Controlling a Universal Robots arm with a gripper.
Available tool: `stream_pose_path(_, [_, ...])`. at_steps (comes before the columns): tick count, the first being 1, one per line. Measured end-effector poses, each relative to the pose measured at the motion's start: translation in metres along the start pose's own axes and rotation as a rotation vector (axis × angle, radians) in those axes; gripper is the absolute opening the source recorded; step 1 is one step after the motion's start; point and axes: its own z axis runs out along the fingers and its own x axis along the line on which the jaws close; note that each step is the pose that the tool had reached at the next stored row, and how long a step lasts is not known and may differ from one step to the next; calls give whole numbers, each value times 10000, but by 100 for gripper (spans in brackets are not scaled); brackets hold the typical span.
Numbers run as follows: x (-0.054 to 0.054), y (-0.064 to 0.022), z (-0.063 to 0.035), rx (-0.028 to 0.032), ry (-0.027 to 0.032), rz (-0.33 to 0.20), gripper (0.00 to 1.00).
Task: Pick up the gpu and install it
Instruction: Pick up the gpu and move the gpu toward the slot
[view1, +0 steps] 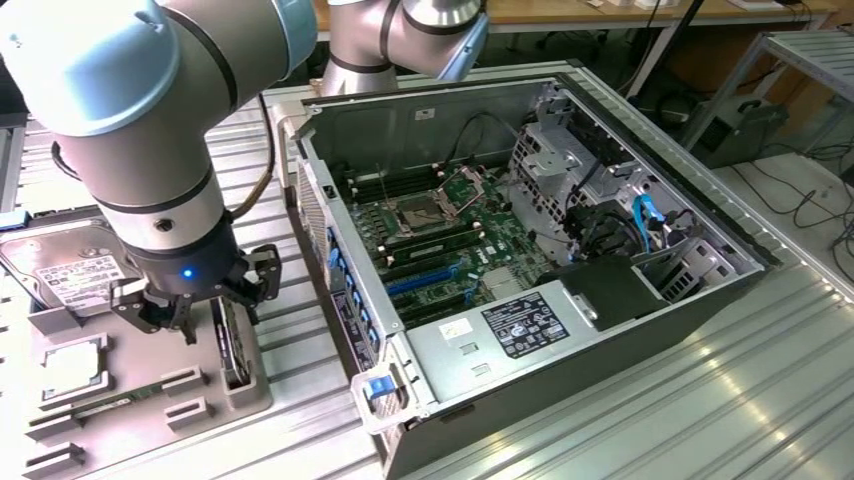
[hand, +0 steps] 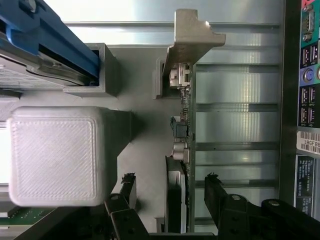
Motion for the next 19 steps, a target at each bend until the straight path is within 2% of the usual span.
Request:
stream_pose_path(6, [0,0,6,-2,-2,1,65])
stream_pose_path(7, [0,0,8,-1,-2,1,58])
stream_pose_path(19, [-18,0,24,2,-3,0,58])
